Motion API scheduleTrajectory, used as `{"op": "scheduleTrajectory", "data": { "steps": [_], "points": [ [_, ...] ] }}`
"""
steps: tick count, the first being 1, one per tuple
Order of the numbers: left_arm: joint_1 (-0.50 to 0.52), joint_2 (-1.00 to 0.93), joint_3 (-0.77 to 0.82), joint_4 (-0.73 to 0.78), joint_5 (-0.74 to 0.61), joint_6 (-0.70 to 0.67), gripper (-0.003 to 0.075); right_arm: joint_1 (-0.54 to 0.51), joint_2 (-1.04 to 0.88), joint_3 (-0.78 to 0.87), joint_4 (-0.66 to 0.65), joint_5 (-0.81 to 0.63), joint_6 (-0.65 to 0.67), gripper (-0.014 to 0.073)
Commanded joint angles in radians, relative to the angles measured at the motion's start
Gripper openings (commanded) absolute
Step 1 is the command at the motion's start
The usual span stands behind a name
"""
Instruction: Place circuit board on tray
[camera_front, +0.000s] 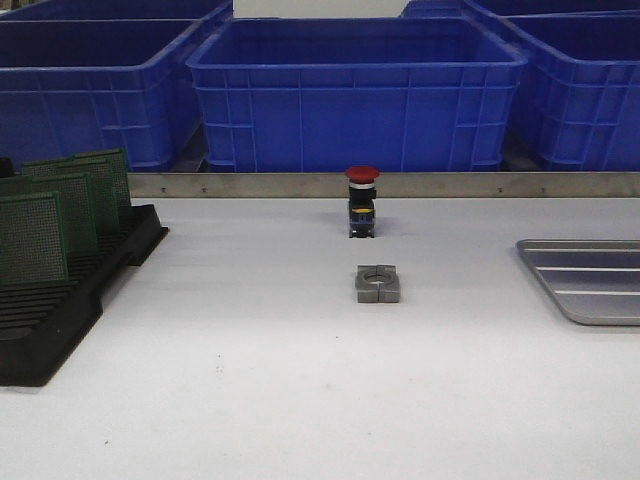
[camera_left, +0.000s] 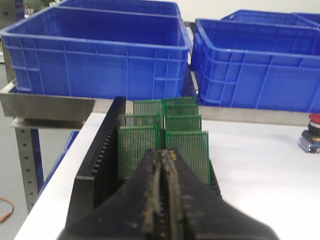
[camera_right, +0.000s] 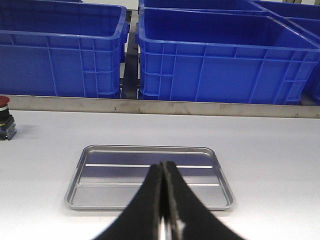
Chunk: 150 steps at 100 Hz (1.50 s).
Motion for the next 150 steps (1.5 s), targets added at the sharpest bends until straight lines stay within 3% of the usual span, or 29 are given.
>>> {"op": "scheduleTrajectory", "data": {
  "steps": [1, 55, 81, 104, 114, 126, 133, 150],
  "points": [
    [0.004, -0.032, 0.049, -0.011, -0.106, 0.003, -0.0020, -0.002, -0.024, -0.014, -0.006, -0.085, -0.004, -0.0108],
    [0.004, -0.032, -0.010, -0.008, -0.090, 0.003, -0.0020, -0.002, -0.024, -0.014, -0.006, -0.085, -0.004, -0.0108],
    [0.004, 0.049, -0.214, -0.005, 0.167, 0.003, -0.0020, -0.002, -0.024, -0.014, -0.006, -0.085, -0.004, -0.0108],
    [0.004, 0.283, -0.415, -0.005, 0.333, 0.008, -0.0015, -0.002, -0.024, -0.014, -0.006, -0.085, -0.004, -0.0108],
    [0.004, 0.392, -0.490, -0.005, 0.360, 0.016, 0.0081, -0.002, -0.024, -0.014, -0.006, -0.085, -0.004, -0.0108],
    [0.004, 0.530, -0.567, -0.005, 0.361, 0.016, 0.0348, -0.002, -0.024, -0.014, -0.006, -0.085, -0.004, -0.0108],
    [0.004, 0.610, -0.610, -0.005, 0.372, 0.021, 0.0451, -0.002, -0.024, -0.014, -0.006, -0.085, -0.004, -0.0108],
    [0.004, 0.809, -0.732, -0.073, 0.430, 0.245, 0.0458, -0.002, -0.024, -0.014, -0.006, -0.085, -0.004, -0.0108]
  ]
}}
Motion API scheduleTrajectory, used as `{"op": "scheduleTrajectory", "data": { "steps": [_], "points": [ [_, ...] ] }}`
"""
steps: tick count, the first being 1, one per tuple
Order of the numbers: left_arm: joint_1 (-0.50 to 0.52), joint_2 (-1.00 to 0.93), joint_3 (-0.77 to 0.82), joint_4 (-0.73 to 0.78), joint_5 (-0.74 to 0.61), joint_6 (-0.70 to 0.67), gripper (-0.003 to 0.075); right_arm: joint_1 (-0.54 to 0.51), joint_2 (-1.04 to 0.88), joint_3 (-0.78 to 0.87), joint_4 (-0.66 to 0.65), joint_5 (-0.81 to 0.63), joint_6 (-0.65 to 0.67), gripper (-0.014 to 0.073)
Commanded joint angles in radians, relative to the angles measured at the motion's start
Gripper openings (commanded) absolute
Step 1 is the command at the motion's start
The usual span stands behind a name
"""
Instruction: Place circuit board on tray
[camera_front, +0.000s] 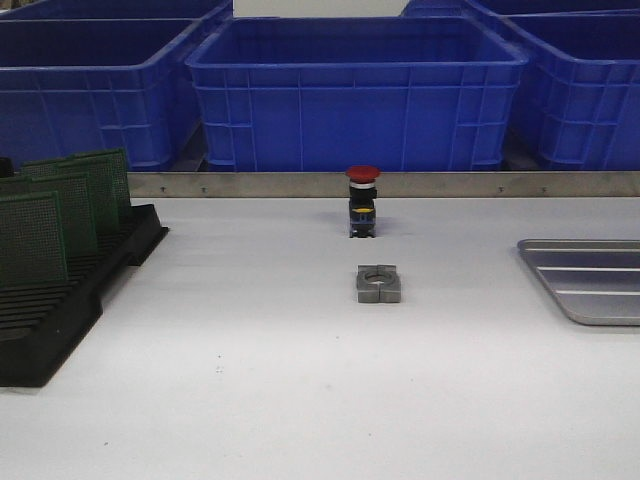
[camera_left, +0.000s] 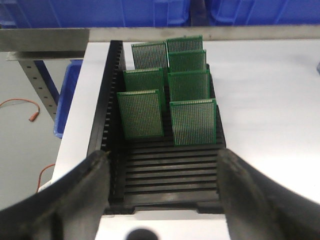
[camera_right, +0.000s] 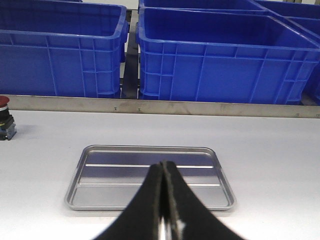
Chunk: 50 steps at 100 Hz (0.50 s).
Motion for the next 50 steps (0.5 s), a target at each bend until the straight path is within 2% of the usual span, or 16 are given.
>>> {"op": "scheduleTrajectory", "data": {
  "steps": [1, 11, 38, 50],
  "points": [
    [0.004, 0.100, -0.094, -0.062, -0.036, 0.145, 0.0458, -0.002, -0.024, -0.014, -0.006, -0.085, -0.004, -0.0108],
    [0.004, 0.221, -0.174, -0.172, 0.006, 0.380, 0.0459, -0.002, -0.024, -0.014, -0.006, -0.085, -0.004, -0.0108],
    [0.004, 0.515, -0.408, -0.429, 0.233, 1.016, 0.0459, -0.002, -0.024, -0.014, -0.006, -0.085, -0.004, -0.0108],
    [0.006, 0.616, -0.486, -0.469, 0.296, 1.329, 0.0459, -0.002, -0.024, -0.014, -0.006, -0.085, -0.004, -0.0108]
  ]
}}
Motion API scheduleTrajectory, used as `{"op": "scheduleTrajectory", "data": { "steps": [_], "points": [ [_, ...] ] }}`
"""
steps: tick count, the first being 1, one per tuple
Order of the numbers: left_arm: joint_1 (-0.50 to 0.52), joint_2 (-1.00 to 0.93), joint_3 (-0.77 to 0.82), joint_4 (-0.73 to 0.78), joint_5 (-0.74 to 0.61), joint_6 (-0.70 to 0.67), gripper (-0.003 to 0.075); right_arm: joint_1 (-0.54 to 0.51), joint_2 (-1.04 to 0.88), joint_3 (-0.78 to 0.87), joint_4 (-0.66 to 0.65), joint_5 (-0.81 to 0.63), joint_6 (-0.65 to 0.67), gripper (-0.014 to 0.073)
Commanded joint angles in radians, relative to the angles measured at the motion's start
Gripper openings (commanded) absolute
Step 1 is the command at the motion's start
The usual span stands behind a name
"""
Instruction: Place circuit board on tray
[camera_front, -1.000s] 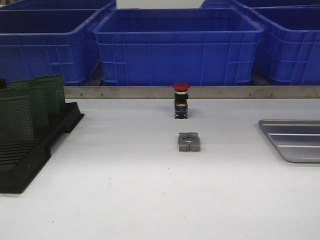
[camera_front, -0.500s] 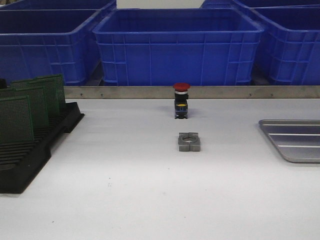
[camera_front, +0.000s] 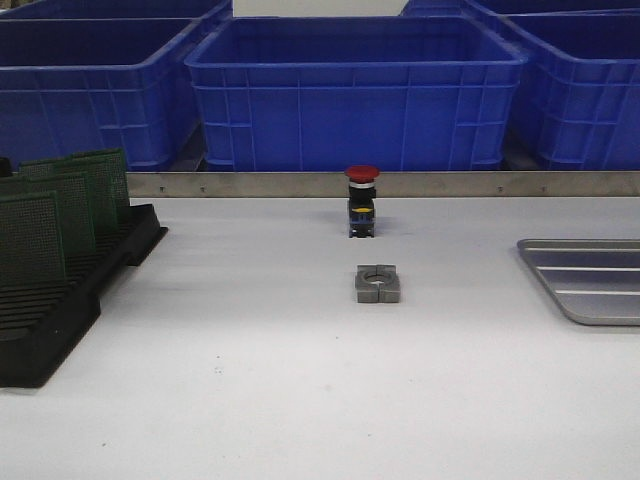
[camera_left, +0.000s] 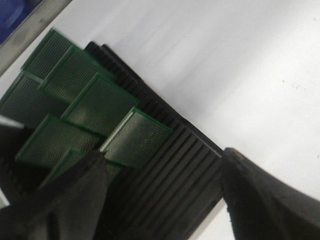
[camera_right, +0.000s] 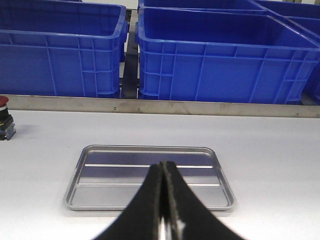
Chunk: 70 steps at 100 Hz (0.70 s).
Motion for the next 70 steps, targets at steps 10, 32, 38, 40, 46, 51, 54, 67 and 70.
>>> {"op": "scheduleTrajectory", "data": {
  "steps": [10, 32, 38, 40, 46, 51, 54, 67, 70],
  "points": [
    [0.006, 0.120, -0.135, -0.052, 0.026, 0.392, 0.0459, -0.002, -0.024, -0.014, -0.006, -0.085, -0.004, -0.0108],
    [0.006, 0.273, -0.220, 0.050, 0.046, 0.425, 0.0458, -0.002, -0.024, -0.014, -0.006, -0.085, -0.004, -0.0108],
    [0.006, 0.313, -0.235, 0.068, 0.044, 0.425, 0.0458, -0.002, -0.024, -0.014, -0.006, -0.085, -0.004, -0.0108],
    [0.006, 0.321, -0.241, 0.074, 0.044, 0.425, 0.0458, -0.002, -0.024, -0.014, -0.006, -0.085, -0.004, -0.0108],
    [0.006, 0.358, -0.258, 0.084, 0.042, 0.425, 0.0458, -0.002, -0.024, -0.014, -0.006, -0.085, -0.004, -0.0108],
    [0.006, 0.386, -0.274, 0.082, 0.044, 0.425, 0.0459, -0.002, -0.024, -0.014, -0.006, -0.085, -0.004, -0.0108],
    [0.006, 0.402, -0.282, 0.077, 0.051, 0.425, 0.0458, -0.002, -0.024, -0.014, -0.006, -0.085, -0.004, -0.0108],
    [0.006, 0.472, -0.302, 0.065, 0.076, 0.425, 0.0458, -0.002, -0.024, -0.014, -0.006, -0.085, -0.004, -0.0108],
    [0.006, 0.480, -0.304, 0.065, 0.079, 0.425, 0.0458, -0.002, -0.024, -0.014, -0.006, -0.085, -0.004, -0.0108]
  ]
}}
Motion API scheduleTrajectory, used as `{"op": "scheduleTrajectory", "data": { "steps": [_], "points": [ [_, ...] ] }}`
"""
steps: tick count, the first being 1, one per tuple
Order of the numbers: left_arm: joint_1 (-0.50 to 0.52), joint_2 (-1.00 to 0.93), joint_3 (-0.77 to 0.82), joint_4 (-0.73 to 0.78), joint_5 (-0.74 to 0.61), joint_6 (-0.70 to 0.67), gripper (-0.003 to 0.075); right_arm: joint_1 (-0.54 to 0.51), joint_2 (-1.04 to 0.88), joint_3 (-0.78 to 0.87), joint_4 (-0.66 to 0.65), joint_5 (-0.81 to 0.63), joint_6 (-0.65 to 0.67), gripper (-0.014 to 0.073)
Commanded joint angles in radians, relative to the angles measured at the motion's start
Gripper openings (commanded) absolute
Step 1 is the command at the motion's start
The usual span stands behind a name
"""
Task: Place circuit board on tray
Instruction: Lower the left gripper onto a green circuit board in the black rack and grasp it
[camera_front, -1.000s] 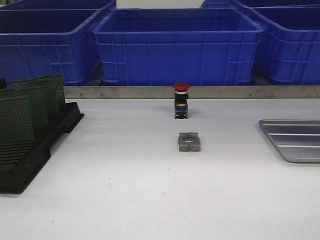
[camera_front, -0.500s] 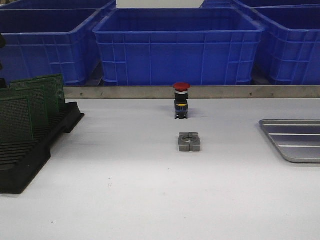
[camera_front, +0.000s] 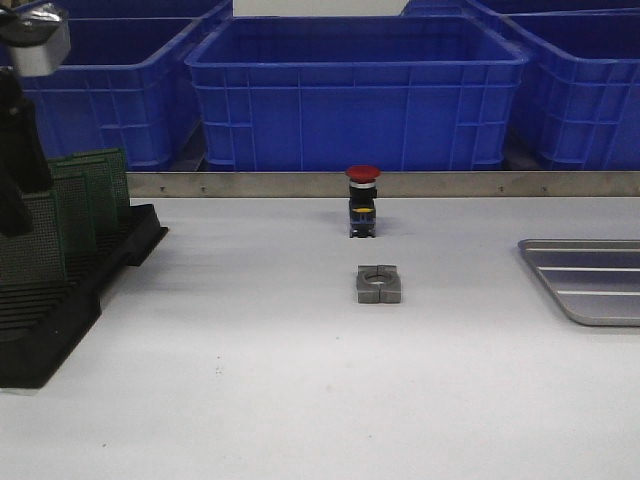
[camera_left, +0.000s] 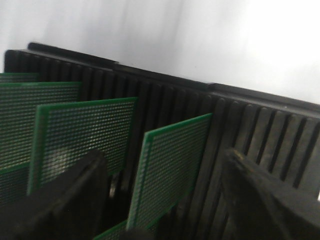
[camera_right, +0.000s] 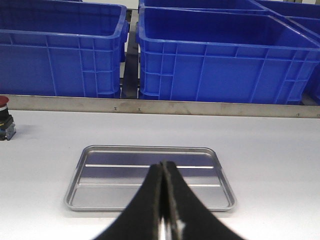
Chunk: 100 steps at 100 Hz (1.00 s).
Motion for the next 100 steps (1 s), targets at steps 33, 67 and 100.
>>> {"op": "scheduleTrajectory", "data": {
  "steps": [33, 67, 100],
  "points": [
    [0.006, 0.017, -0.039, -0.031, 0.101, -0.002, 0.0087, -0.002, -0.024, -0.014, -0.006, -0.085, -0.004, -0.0108],
    [-0.006, -0.004, -0.064, -0.019, 0.157, -0.002, -0.0020, -0.002, -0.024, -0.014, -0.006, -0.081, -0.004, -0.0108],
    [-0.010, -0.072, -0.136, -0.268, 0.342, -0.002, -0.0020, -0.002, -0.024, -0.014, -0.006, -0.081, -0.004, -0.0108]
  ]
}}
